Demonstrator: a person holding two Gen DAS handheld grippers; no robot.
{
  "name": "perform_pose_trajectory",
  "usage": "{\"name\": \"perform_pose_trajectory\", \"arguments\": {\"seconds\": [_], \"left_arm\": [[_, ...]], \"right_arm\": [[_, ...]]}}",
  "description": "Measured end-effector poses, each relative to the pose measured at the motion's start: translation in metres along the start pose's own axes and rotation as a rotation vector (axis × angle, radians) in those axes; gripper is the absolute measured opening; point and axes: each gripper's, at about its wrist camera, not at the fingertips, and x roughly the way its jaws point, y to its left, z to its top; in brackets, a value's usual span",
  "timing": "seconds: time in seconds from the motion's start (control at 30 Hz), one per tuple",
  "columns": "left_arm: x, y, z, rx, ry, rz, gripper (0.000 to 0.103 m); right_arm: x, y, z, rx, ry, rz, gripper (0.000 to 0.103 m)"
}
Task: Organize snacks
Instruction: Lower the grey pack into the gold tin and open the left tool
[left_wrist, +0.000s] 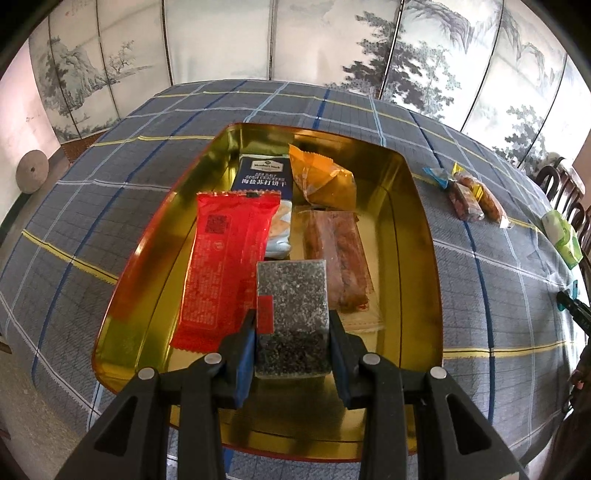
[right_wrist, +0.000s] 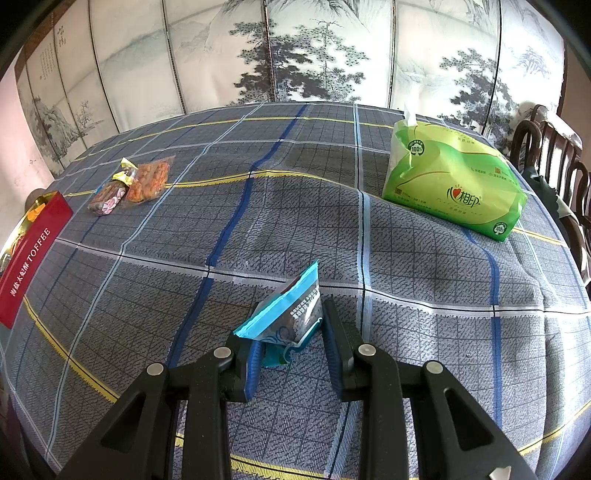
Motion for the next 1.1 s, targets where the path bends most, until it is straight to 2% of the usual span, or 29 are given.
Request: {"name": "perform_pose_trajectory", "arguments": {"seconds": [0.83, 1.1], "left_arm": [[0.0032, -0.0011, -0.0006, 0.021, -0.018, 0.013, 0.036], [0.0023, -0.0009, -0.0014, 0.037, -0.027, 0.018, 0.048]], "right_arm": [[-0.0004, 0.0013, 0.0007, -0.001, 0.000, -0.007, 0.028], [-0.0006, 0.0017, 0.0007, -0.003, 0.000, -0.009, 0.028]]}}
